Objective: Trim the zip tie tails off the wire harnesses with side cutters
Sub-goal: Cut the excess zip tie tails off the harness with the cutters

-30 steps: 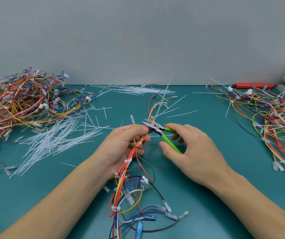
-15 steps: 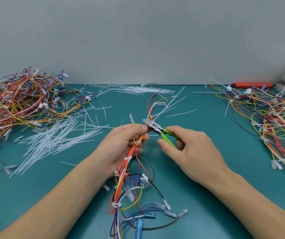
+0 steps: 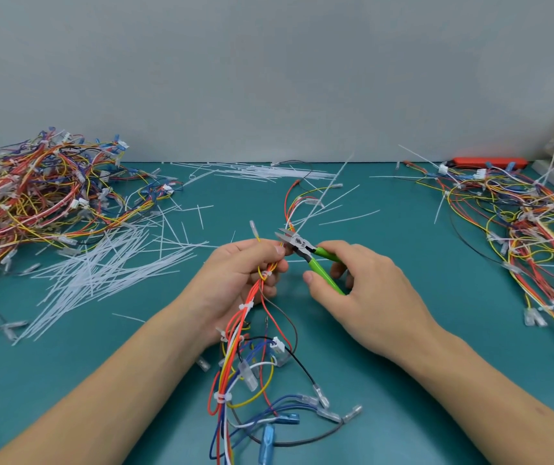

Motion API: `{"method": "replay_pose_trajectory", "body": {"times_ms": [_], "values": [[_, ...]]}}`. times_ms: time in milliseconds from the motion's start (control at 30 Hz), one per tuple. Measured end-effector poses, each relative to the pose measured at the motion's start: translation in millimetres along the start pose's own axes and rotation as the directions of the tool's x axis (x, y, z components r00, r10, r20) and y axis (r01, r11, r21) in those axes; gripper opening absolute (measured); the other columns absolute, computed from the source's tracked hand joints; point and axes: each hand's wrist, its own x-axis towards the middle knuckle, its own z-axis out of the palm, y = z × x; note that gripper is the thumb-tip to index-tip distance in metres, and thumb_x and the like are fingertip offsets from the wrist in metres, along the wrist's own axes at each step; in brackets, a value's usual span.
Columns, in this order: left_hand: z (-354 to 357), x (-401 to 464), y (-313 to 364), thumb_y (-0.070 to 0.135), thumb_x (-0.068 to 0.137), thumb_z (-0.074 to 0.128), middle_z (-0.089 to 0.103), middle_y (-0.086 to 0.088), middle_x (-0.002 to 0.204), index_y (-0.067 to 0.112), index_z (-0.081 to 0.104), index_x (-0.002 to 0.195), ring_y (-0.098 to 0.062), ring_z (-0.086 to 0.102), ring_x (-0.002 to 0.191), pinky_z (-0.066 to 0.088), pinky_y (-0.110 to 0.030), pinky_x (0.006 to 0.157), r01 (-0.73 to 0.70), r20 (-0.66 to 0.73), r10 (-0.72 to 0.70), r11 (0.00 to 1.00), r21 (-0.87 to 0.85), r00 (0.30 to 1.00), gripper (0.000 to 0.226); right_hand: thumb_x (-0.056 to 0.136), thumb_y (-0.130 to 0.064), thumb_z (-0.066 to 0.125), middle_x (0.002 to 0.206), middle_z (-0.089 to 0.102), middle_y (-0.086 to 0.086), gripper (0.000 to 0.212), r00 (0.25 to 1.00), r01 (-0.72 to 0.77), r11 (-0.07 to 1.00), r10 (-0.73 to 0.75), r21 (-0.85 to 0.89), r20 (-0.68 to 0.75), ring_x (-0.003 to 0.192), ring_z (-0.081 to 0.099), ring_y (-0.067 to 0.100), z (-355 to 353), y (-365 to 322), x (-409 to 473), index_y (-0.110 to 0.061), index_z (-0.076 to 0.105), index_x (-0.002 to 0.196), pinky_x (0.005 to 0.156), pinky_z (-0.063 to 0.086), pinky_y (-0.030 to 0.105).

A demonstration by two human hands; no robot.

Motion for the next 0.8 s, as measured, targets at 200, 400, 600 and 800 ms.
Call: {"method": "replay_pose_trajectory", "body": {"times_ms": [200,400,600,800], "values": [[-0.7,0.3,-0.5,0.011,0.078,0.071,0.062,-0.006,0.067,-0.001,0.070,0.103,-0.010,0.047,0.049,0.042,-0.020,0.046,-0.009,-0.011,0.009,1.000,0.002,1.000,0.028,0.089,-0.067,0.055,0.066,0.054,-0.010,0.027,1.000,-0.021,1.000,0.021,0.002,0.001,0.063,0.051,0.012,-5.6,-0.2,2.1,-0.045,0.058,0.104,0.059,0.049,0.034],[-3.1,2.3,-3.4,0.012,0.082,0.071,0.062,-0.006,0.069,0.005,0.076,0.094,-0.011,0.048,0.050,0.042,-0.021,0.046,-0.011,-0.002,0.011,1.000,0.014,1.000,0.014,0.089,-0.066,0.054,0.069,0.056,-0.008,0.032,0.999,-0.035,0.999,0.035,0.007,-0.001,0.068,0.055,0.010,-2.6,-2.2,-0.4,-0.041,0.058,0.109,0.067,0.052,0.037],[-3.9,2.6,-2.6,0.018,0.078,0.073,0.062,-0.005,0.069,0.011,0.080,0.086,-0.012,0.048,0.051,0.042,-0.020,0.045,0.005,0.011,-0.005,1.000,0.025,1.000,0.013,0.091,-0.063,0.057,0.093,0.054,-0.019,0.044,1.000,-0.009,1.000,0.009,-0.004,0.008,0.091,0.053,0.009,-2.6,-3.8,0.0,-0.038,0.058,0.127,0.092,0.049,0.041],[-4.4,2.7,-3.2,0.014,0.084,0.071,0.062,-0.005,0.070,0.007,0.078,0.091,-0.011,0.048,0.051,0.041,-0.019,0.046,0.001,0.015,-0.001,1.000,0.028,1.000,0.013,0.090,-0.064,0.054,0.095,0.052,-0.021,0.046,1.000,-0.002,1.000,0.002,-0.018,0.025,0.095,0.052,0.008,-3.6,-3.6,0.2,-0.038,0.057,0.128,0.097,0.047,0.043]]}}
